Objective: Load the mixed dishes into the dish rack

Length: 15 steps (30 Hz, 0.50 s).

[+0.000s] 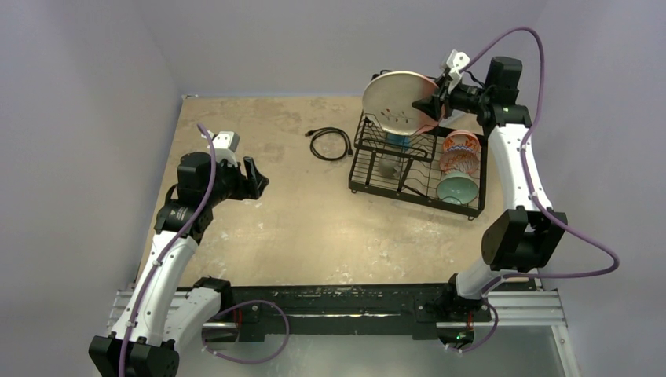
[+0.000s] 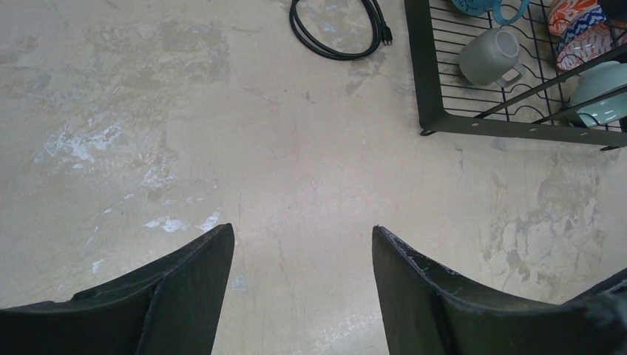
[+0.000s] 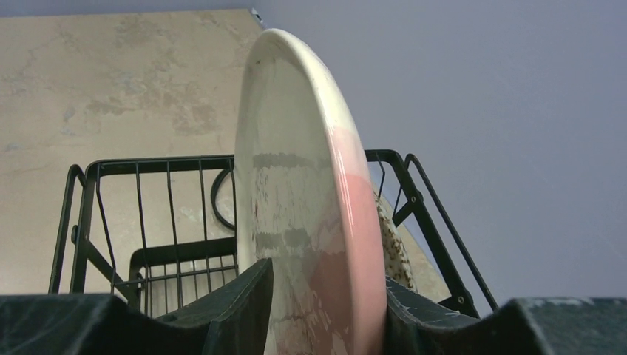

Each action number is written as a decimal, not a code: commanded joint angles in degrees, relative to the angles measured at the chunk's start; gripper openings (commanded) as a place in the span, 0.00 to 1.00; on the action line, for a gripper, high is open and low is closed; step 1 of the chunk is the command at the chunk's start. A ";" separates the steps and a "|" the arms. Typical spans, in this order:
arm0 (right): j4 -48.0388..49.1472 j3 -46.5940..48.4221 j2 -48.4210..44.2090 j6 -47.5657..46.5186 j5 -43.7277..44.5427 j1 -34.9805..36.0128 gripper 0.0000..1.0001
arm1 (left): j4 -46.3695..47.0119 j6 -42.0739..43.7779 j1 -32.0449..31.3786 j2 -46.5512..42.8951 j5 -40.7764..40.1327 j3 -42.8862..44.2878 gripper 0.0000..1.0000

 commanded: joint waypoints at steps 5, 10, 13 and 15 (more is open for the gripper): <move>6.94 0.34 -4.21 9.15 2.99 0.36 0.51 | 2.70 0.40 -0.23 -0.44 0.86 0.01 0.67; 9.76 -0.82 -6.36 15.49 7.98 0.34 0.60 | 2.70 0.30 -0.33 -0.80 1.12 -0.08 0.67; 10.57 -1.77 -8.28 18.20 10.65 0.78 0.75 | 2.71 0.22 -0.58 -1.03 1.19 -0.08 0.67; 10.61 -1.96 -9.43 20.19 12.56 0.86 0.98 | 2.70 0.22 -0.81 -1.21 1.27 -0.15 0.67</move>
